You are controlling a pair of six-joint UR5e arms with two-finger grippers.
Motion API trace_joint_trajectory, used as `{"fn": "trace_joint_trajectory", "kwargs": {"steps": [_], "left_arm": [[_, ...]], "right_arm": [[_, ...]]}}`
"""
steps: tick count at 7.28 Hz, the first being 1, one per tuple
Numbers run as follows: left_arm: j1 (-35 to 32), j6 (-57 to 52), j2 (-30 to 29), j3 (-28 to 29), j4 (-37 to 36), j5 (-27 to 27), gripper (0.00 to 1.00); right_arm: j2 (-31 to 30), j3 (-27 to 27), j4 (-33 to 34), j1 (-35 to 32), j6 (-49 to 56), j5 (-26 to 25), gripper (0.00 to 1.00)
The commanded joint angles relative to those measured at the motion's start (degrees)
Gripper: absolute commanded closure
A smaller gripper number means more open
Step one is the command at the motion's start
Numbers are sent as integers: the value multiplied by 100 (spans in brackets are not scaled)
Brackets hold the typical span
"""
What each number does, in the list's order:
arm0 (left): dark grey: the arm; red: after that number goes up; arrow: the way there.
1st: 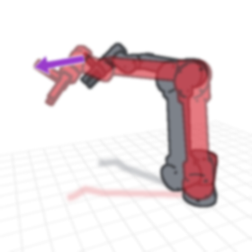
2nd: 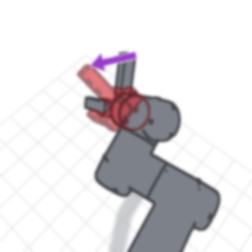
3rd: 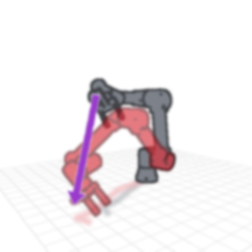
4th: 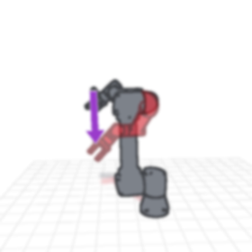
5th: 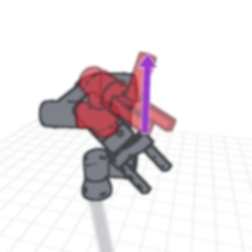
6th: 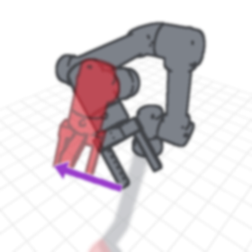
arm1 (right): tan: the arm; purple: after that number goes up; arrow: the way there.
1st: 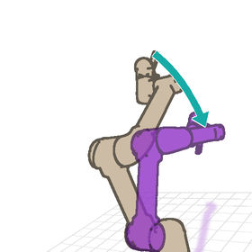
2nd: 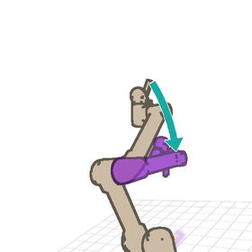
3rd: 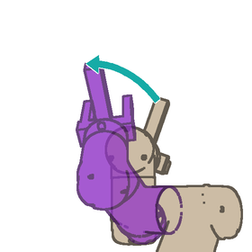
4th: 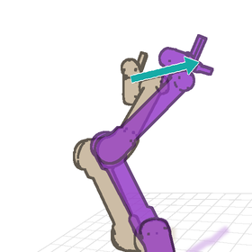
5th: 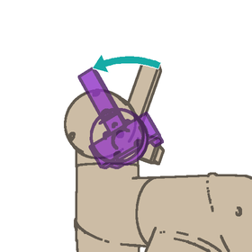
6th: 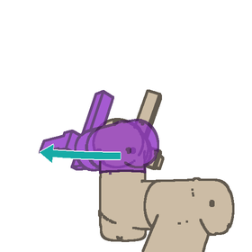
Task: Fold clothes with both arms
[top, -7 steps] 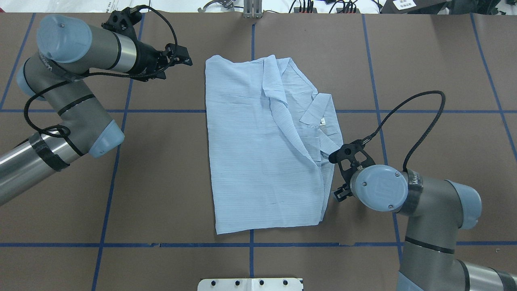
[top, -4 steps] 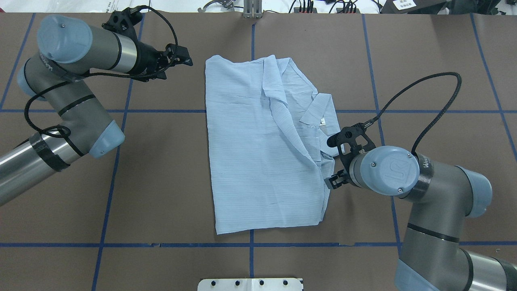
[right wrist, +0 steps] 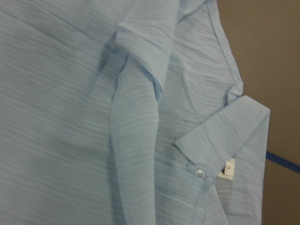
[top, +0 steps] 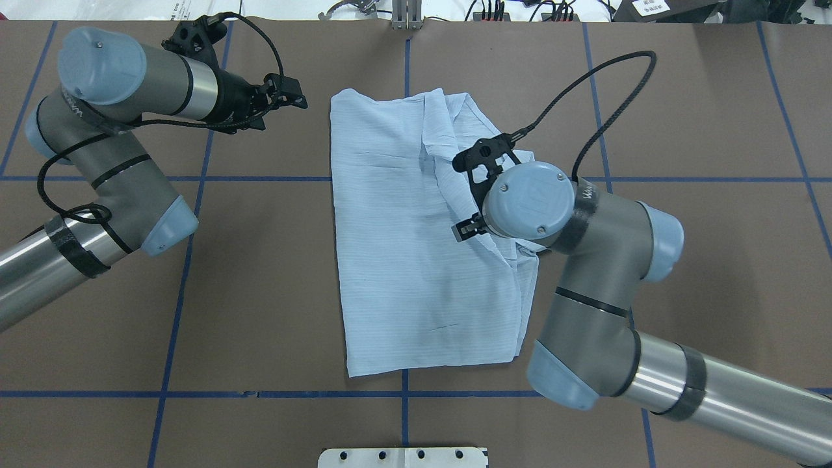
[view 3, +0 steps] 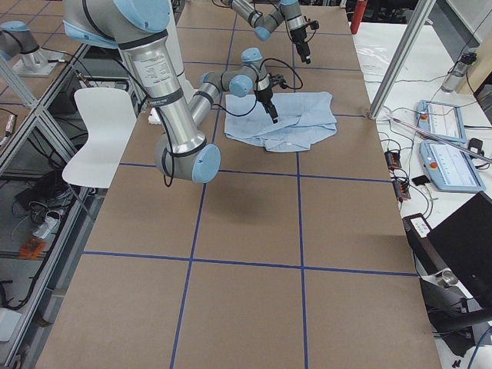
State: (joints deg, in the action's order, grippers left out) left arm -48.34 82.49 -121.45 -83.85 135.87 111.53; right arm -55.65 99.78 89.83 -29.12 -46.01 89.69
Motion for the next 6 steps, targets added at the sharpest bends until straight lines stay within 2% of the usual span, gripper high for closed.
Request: {"fn": "trace_joint_trajectory", "kwargs": {"steps": [1, 2, 3, 6], "left_arm": [[0, -5, 25, 0, 1, 0, 0], [0, -5, 25, 0, 1, 0, 0], [0, -5, 25, 0, 1, 0, 0], [9, 22, 16, 9, 1, 0, 0]], "right_arm": [[607, -1333, -900, -85, 5, -30, 0], [782, -1799, -1166, -94, 5, -39, 0], [923, -2013, -1195, -129, 13, -82, 0], [863, -2172, -1195, -287, 294, -74, 0]]}}
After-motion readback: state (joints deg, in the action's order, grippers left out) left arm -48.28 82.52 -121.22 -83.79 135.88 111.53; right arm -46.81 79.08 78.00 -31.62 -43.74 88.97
